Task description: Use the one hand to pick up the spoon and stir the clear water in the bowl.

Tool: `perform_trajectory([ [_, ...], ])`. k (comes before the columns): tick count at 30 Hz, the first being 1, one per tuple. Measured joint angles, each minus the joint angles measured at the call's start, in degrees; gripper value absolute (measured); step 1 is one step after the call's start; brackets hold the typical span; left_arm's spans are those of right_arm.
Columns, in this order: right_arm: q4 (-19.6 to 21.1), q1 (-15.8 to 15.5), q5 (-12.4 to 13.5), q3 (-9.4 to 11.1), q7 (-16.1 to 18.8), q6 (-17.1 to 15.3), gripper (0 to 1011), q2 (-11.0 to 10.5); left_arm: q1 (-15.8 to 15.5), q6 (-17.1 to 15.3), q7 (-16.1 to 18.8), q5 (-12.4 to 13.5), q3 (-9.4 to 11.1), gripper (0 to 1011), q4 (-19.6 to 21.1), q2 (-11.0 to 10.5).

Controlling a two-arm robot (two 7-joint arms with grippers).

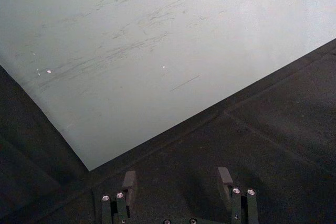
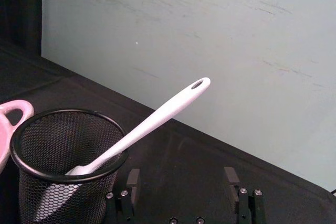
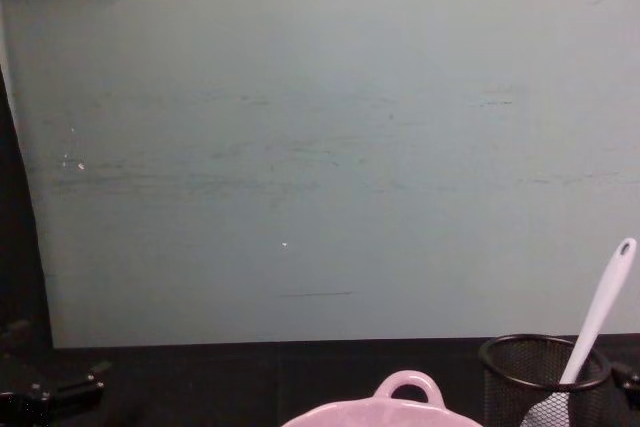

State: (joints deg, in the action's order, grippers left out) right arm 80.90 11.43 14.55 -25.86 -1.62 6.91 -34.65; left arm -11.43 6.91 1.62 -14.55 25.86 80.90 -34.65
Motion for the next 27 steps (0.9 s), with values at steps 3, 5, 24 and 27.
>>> perform_trajectory([
  [3, 0.0, 0.0, 0.0, 0.0, 0.0, 0.0, 1003, 0.0, 0.0, 0.0, 0.0, 0.0, 0.0, 1005, 0.0, 0.0],
  [5, 0.0, 0.0, 0.0, 0.0, 0.0, 0.0, 1002, 0.0, 0.0, 0.0, 0.0, 0.0, 0.0, 1005, 0.0, 0.0],
  [24, 0.0, 0.0, 0.0, 0.0, 0.0, 0.0, 1003, 0.0, 0.0, 0.0, 0.0, 0.0, 0.0, 1005, 0.0, 0.0],
  [27, 0.0, 0.0, 0.0, 0.0, 0.0, 0.0, 1002, 0.0, 0.0, 0.0, 0.0, 0.0, 0.0, 1005, 0.0, 0.0],
])
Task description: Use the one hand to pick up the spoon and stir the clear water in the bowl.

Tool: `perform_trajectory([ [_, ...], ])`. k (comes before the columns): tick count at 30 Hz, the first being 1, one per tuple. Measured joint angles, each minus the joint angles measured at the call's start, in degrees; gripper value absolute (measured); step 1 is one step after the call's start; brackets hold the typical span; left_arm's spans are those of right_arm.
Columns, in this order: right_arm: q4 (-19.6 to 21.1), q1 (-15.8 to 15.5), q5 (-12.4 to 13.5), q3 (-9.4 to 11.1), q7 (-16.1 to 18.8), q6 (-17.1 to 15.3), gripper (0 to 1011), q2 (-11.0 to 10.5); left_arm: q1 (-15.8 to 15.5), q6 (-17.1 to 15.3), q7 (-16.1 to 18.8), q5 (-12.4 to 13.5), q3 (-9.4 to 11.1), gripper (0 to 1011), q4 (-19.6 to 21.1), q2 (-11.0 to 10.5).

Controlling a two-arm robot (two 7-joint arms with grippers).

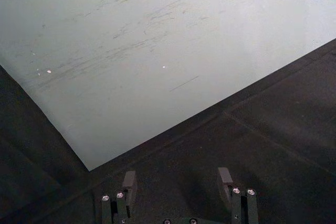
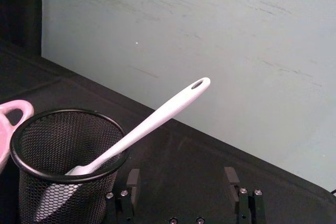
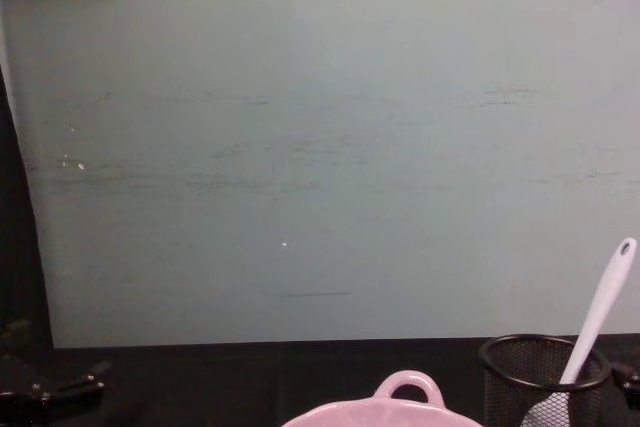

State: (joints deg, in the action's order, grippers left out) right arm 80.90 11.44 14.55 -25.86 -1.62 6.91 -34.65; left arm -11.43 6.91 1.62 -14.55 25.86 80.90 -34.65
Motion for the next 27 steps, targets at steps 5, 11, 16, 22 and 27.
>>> perform_trajectory([
  [5, 0.0, 0.0, 0.0, 0.0, 0.0, 0.0, 1003, 0.0, 0.0, 0.0, 0.0, 0.0, 0.0, 1005, 0.0, 0.0],
  [11, 0.0, 0.0, 0.0, 0.0, 0.0, 0.0, 1002, 0.0, 0.0, 0.0, 0.0, 0.0, 0.0, 1005, 0.0, 0.0],
  [16, 0.0, 0.0, 0.0, 0.0, 0.0, 0.0, 1003, 0.0, 0.0, 0.0, 0.0, 0.0, 0.0, 1005, 0.0, 0.0],
  [22, 3.63, -3.04, 0.84, 2.89, -0.33, -2.19, 1002, -1.32, 0.0, 0.0, 0.0, 0.0, 0.0, 1005, 0.0, 0.0],
  [27, 6.25, -5.82, 3.36, 5.73, 0.37, -2.14, 1002, -2.42, 0.0, 0.0, 0.0, 0.0, 0.0, 1005, 0.0, 0.0],
])
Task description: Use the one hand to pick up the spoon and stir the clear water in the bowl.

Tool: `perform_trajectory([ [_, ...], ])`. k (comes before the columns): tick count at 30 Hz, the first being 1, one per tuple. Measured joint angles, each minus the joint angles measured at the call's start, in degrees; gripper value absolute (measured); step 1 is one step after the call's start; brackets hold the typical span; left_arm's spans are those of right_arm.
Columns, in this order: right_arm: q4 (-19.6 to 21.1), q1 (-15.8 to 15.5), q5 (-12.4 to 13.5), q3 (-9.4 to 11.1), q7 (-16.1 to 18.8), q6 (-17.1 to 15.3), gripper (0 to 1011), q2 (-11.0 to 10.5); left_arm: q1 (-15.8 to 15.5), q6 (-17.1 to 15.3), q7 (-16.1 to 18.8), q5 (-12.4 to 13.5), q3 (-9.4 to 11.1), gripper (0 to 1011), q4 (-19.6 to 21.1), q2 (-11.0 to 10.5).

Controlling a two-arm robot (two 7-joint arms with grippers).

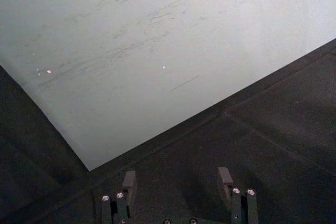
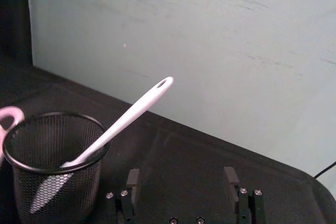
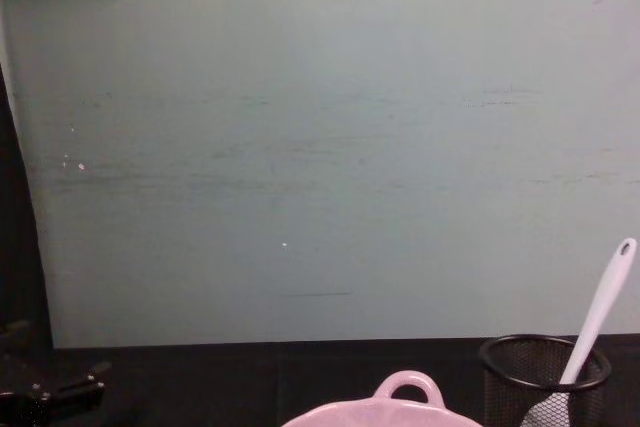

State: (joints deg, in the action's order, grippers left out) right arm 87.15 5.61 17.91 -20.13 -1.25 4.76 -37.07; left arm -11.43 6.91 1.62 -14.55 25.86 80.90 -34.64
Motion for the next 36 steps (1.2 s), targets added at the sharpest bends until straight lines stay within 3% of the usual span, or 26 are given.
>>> perform_trajectory([
  [2, 0.95, -0.87, 1.48, 1.08, 0.73, 0.0, 1003, -0.18, 0.0, 0.0, 0.0, 0.0, 0.0, 1005, 0.0, 0.0],
  [7, 3.46, -2.57, 9.42, 4.7, 5.4, -2.04, 1002, 0.31, 0.0, 0.0, 0.0, 0.0, 0.0, 1005, 0.0, 0.0],
  [9, 3.87, -2.57, 13.79, 6.03, 8.01, -4.33, 1003, 1.07, 0.0, 0.0, 0.0, 0.0, 0.0, 1005, 0.0, 0.0],
  [20, 1.8, 0.71, 29.01, 9.65, 16.67, -15.16, 1003, 6.05, 0.0, 0.0, 0.0, 0.0, 0.0, 1005, 0.0, 0.0],
  [21, 1.8, 0.71, 29.01, 9.65, 16.67, -15.16, 1002, 6.05, 0.0, 0.0, 0.0, 0.0, 0.0, 1005, 0.0, 0.0],
  [24, -0.18, 2.45, 33.26, 9.87, 18.1, -17.27, 1002, 7.55, 0.0, 0.0, 0.0, 0.0, 0.0, 1005, 0.0, 0.0],
  [26, -0.47, 2.72, 33.81, 9.87, 18.31, -17.54, 1002, 7.74, 0.0, 0.0, 0.0, 0.0, 0.0, 1005, 0.0, 0.0],
  [30, -3.3, 5.28, 37.65, 9.52, 19.7, -18.96, 1003, 9.28, 0.0, 0.0, 0.0, 0.0, 0.0, 1005, 0.0, 0.0],
  [36, -5.61, 7.03, 39.62, 9.03, 21.4, -18.1, 1002, 10.33, 0.0, 0.0, 0.0, 0.0, 0.0, 1005, 0.0, 0.0],
])
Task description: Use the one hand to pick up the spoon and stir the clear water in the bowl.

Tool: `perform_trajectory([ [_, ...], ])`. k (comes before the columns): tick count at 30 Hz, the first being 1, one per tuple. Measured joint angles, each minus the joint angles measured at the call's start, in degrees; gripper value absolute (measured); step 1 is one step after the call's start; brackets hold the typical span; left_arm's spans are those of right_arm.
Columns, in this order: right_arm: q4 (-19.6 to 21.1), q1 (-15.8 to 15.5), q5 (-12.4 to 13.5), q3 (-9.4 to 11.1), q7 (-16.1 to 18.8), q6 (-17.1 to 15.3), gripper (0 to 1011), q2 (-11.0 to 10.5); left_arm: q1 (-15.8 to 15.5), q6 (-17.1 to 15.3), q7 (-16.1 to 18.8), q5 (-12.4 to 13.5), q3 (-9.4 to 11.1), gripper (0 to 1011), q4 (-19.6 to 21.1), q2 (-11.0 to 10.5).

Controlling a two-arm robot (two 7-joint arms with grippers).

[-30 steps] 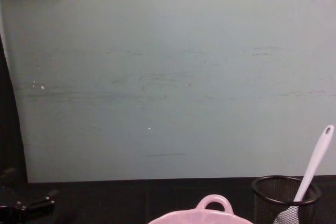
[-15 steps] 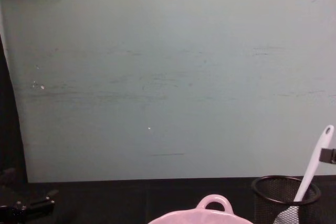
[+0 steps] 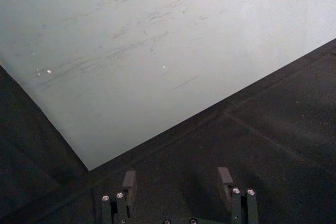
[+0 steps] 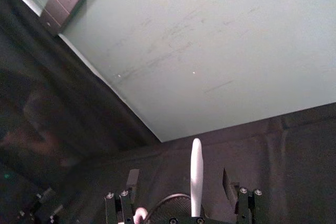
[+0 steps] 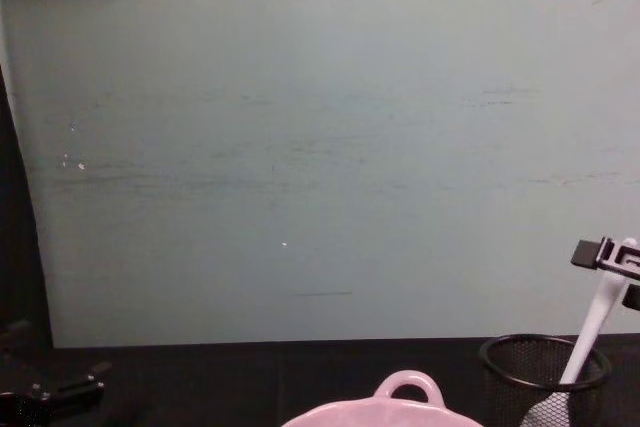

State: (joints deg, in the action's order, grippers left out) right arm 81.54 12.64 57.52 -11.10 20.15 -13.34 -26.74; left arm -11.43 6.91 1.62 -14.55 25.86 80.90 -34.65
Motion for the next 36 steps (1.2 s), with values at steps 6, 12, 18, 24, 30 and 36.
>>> perform_trajectory([
  [6, -2.4, 1.18, 2.03, -0.38, 1.63, 1.15, 947, 0.75, 0.0, 0.0, 0.0, 0.0, 0.0, 1005, 0.0, 0.0],
  [12, -3.71, 1.67, 3.86, -0.63, 2.47, 1.71, 812, 0.99, 0.0, 0.0, 0.0, 0.0, 0.0, 1005, 0.0, 0.0],
  [18, -4.05, 1.9, 4.54, -1.38, 2.47, 2.29, 624, 0.64, 0.0, 0.0, 0.0, 0.0, 0.0, 1005, 0.0, 0.0],
  [24, -4.14, 1.94, 4.71, -2.22, 2.42, 3.36, 418, 0.08, 0.0, 0.0, 0.0, 0.0, 0.0, 1005, 0.0, 0.0],
  [30, -3.23, 1.77, 3.69, -3.2, 2.15, 5.52, 249, -1.1, 0.0, 0.0, 0.0, 0.0, 0.0, 1005, 0.0, 0.0],
  [36, -1.27, 1.4, -1.08, -4.59, 1.35, 9.86, 118, -2.69, 0.0, 0.0, 0.0, 0.0, 0.0, 1005, 0.0, 0.0],
])
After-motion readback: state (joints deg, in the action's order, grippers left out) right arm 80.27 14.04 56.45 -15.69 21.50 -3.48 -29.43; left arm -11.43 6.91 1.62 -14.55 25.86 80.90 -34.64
